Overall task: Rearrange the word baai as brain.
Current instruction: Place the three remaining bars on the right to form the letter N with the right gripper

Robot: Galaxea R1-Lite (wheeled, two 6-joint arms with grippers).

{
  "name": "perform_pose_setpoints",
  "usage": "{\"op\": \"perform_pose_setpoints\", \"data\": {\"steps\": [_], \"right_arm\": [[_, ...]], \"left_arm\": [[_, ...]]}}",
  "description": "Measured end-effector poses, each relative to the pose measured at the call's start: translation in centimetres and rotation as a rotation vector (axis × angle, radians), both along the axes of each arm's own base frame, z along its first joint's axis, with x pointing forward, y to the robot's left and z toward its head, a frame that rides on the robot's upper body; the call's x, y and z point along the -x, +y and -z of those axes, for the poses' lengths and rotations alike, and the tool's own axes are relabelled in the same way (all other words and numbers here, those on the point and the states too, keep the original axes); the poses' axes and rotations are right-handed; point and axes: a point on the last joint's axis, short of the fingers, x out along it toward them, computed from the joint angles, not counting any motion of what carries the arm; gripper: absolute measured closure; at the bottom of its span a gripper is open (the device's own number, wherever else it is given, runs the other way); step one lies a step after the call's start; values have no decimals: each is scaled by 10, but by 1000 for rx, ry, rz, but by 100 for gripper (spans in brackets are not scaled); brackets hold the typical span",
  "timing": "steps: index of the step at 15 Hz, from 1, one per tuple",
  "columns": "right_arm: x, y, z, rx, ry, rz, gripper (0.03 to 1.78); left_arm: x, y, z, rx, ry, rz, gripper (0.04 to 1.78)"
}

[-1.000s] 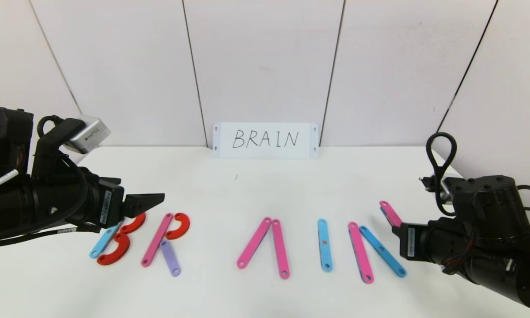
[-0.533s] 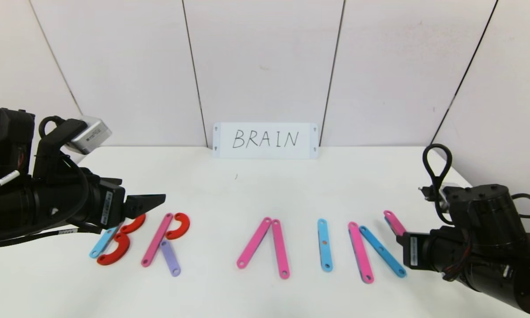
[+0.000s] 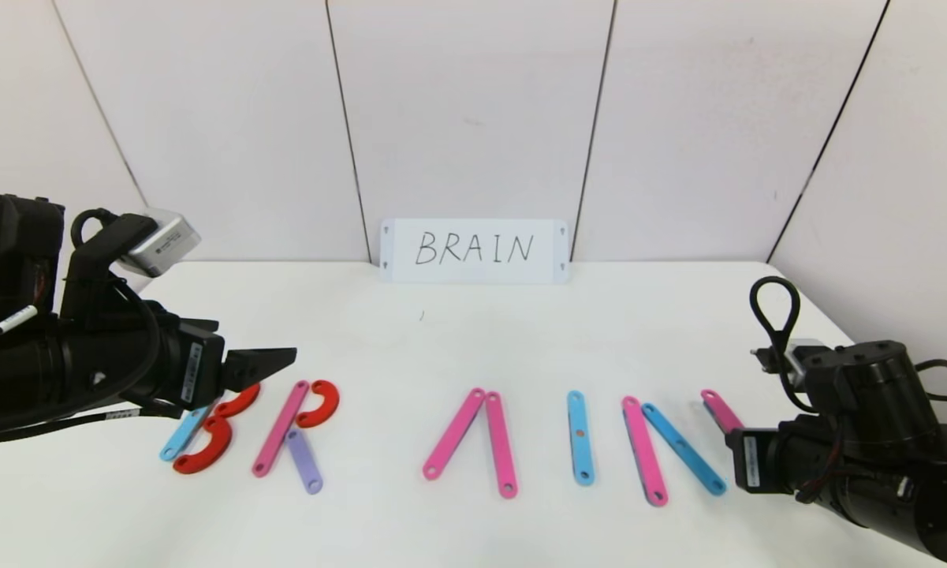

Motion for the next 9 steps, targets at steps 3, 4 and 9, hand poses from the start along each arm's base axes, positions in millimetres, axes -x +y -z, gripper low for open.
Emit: {"op": "perform_pose_setpoints", "data": {"steps": [3, 4, 9], "right_arm": [[-3, -4, 2, 6, 3, 5, 150], [-5, -4, 3, 6, 5, 4, 150], [-20, 2, 12, -20, -27, -21, 150]], "left_arm": [[0, 0, 1, -1, 3, 1, 9], [0, 0, 1, -1, 3, 1, 9], [-1, -1, 1, -2, 7, 1, 9]]}}
